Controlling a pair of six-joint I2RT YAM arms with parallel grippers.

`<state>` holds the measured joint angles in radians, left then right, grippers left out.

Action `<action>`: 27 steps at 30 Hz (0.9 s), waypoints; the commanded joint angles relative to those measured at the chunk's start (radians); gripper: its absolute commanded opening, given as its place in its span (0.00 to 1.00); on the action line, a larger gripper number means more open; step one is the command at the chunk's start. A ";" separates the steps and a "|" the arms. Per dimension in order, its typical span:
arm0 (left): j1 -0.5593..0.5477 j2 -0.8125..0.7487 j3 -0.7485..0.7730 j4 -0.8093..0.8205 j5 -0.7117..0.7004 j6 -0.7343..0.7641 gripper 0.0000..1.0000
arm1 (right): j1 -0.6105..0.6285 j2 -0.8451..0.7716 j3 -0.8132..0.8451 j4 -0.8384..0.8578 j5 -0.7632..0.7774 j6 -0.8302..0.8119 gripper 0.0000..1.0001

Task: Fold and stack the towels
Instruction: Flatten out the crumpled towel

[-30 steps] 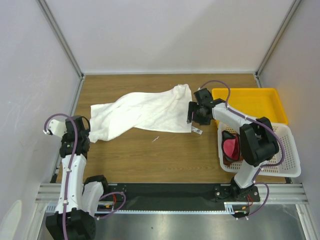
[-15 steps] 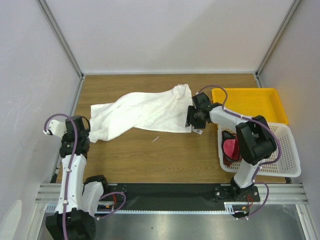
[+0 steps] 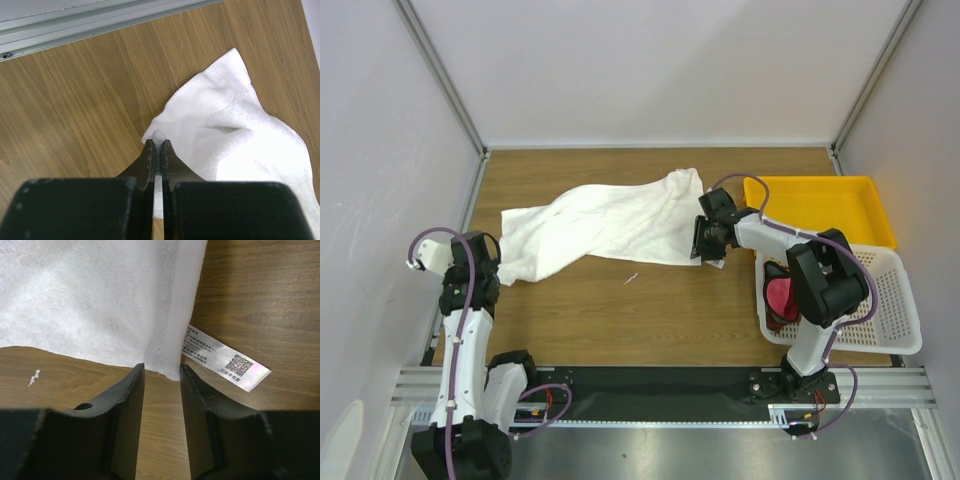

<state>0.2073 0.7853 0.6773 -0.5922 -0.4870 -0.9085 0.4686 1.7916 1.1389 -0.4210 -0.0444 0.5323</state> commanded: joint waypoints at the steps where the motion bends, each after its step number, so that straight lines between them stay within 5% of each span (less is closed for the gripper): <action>1: 0.009 -0.008 0.031 0.003 -0.013 -0.004 0.00 | 0.004 0.014 -0.002 0.013 -0.009 0.012 0.38; 8: 0.009 -0.008 0.053 -0.006 -0.024 0.005 0.00 | 0.007 0.011 0.002 -0.007 0.006 0.006 0.12; 17: 0.009 -0.012 0.056 -0.008 -0.022 0.008 0.00 | 0.007 -0.011 -0.028 -0.027 0.026 -0.002 0.45; 23: 0.009 -0.017 0.053 -0.008 -0.024 0.008 0.00 | 0.007 0.005 -0.034 0.004 0.005 0.006 0.44; 27: 0.009 -0.017 0.053 -0.004 -0.027 0.008 0.01 | 0.007 0.014 -0.027 0.022 0.003 0.001 0.34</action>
<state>0.2073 0.7826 0.6994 -0.6094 -0.4946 -0.9077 0.4702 1.7992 1.1122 -0.4274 -0.0357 0.5388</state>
